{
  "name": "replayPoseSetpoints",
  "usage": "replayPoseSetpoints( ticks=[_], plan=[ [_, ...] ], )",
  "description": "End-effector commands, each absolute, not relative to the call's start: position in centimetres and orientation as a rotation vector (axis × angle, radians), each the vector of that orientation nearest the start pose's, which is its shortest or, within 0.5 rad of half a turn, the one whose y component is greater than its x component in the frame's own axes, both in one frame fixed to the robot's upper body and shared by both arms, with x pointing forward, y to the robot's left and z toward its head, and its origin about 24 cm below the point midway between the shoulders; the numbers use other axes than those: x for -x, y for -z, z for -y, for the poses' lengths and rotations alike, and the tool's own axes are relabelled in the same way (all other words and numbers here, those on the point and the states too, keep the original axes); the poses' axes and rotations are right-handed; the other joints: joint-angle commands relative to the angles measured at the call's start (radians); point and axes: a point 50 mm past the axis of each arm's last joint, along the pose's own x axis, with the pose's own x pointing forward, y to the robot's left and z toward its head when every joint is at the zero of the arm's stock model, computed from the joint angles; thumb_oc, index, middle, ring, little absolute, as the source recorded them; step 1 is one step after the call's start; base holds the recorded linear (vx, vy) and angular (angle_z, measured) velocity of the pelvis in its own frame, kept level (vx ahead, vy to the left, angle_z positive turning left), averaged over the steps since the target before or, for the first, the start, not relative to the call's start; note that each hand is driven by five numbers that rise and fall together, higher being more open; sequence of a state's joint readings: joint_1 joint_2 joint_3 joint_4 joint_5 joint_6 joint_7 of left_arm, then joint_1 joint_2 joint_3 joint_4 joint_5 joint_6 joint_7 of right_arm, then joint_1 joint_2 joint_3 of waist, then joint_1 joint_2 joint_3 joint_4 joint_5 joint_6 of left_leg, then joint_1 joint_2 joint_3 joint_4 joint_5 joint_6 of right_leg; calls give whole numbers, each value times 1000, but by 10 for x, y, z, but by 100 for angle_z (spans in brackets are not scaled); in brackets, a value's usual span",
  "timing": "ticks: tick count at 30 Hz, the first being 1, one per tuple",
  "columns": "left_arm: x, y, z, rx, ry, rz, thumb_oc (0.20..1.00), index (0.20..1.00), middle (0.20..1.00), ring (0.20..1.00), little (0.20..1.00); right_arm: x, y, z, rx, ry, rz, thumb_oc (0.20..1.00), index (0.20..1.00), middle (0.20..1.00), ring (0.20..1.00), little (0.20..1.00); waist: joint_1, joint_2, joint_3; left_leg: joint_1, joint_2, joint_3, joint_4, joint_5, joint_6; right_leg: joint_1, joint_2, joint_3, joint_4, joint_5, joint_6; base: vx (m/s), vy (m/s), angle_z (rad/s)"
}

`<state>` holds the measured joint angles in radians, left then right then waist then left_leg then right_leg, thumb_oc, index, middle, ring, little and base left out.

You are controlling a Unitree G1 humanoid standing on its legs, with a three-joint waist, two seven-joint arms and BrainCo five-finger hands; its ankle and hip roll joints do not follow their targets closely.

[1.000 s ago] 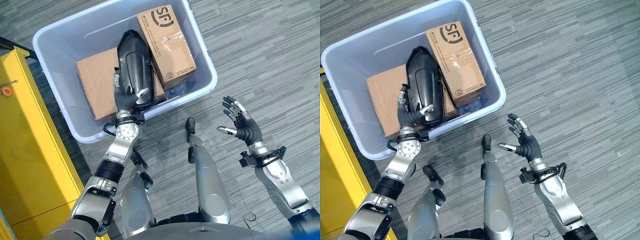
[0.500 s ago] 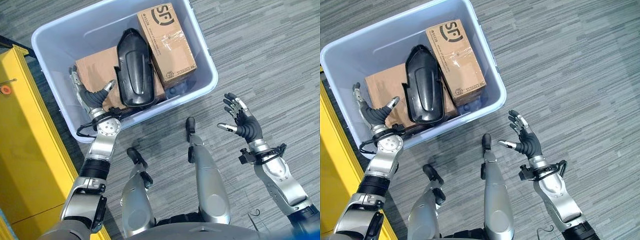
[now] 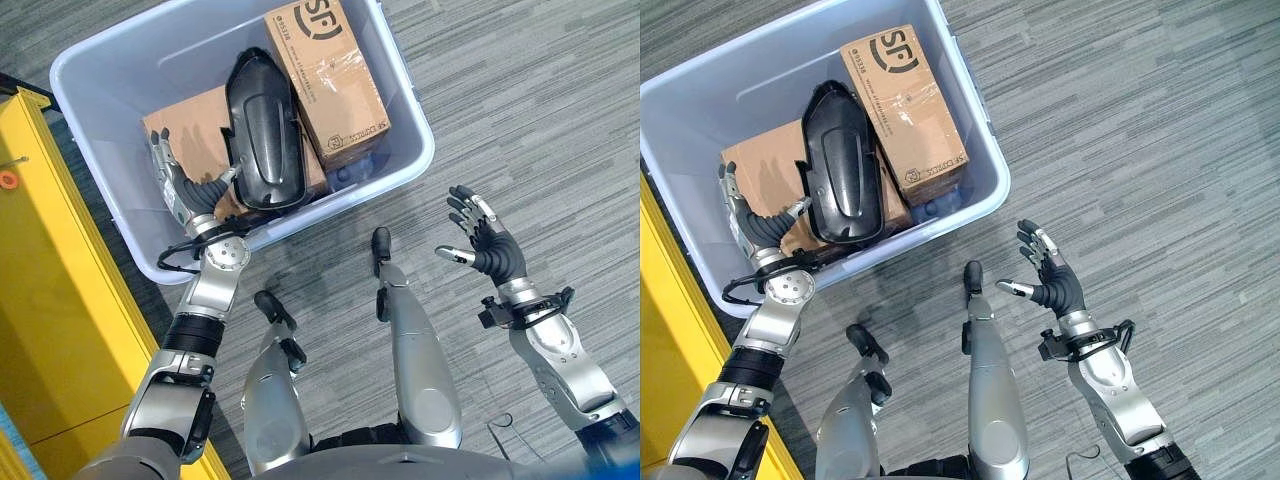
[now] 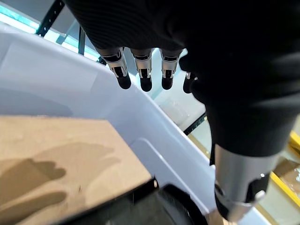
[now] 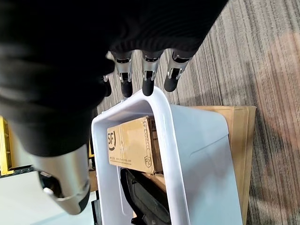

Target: Move parts from the plastic box to the shelf.

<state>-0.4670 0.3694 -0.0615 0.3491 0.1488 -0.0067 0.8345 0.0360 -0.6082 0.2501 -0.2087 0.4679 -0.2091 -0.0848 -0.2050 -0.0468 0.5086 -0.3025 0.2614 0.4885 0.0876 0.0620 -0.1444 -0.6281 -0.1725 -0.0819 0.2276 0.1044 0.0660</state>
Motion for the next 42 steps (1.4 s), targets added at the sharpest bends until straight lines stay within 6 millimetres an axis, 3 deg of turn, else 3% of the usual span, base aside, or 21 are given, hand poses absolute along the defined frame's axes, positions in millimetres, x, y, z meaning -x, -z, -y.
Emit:
replayPoseSetpoints(
  ticks=[1,29,42],
  plan=[
    [-323,-137,-249,-505,-843,381,1000,1000,1000,1000,1000,-229,-117,184,41,-251,328,1000,1000,1000,1000,1000,-7,-32,-24,-50,84,-109,137,-57,-63,8,-56,65,38,-15,113,5,-1,-3],
    [-334,-114,-257,-369,-893,203,1000,1000,1000,1000,1000,-231,-117,179,32,-259,332,1000,1000,1000,1000,1000,-13,-29,1,-167,80,-147,151,-49,-53,-87,-43,62,66,-19,101,4,0,2],
    [-345,-128,-244,-355,-854,248,1000,1000,1000,1000,1000,-230,-120,179,35,-255,351,1000,1000,1000,1000,1000,-29,-27,4,-184,79,-146,146,-52,-53,-122,-31,73,78,-25,97,6,2,1]
  ],
)
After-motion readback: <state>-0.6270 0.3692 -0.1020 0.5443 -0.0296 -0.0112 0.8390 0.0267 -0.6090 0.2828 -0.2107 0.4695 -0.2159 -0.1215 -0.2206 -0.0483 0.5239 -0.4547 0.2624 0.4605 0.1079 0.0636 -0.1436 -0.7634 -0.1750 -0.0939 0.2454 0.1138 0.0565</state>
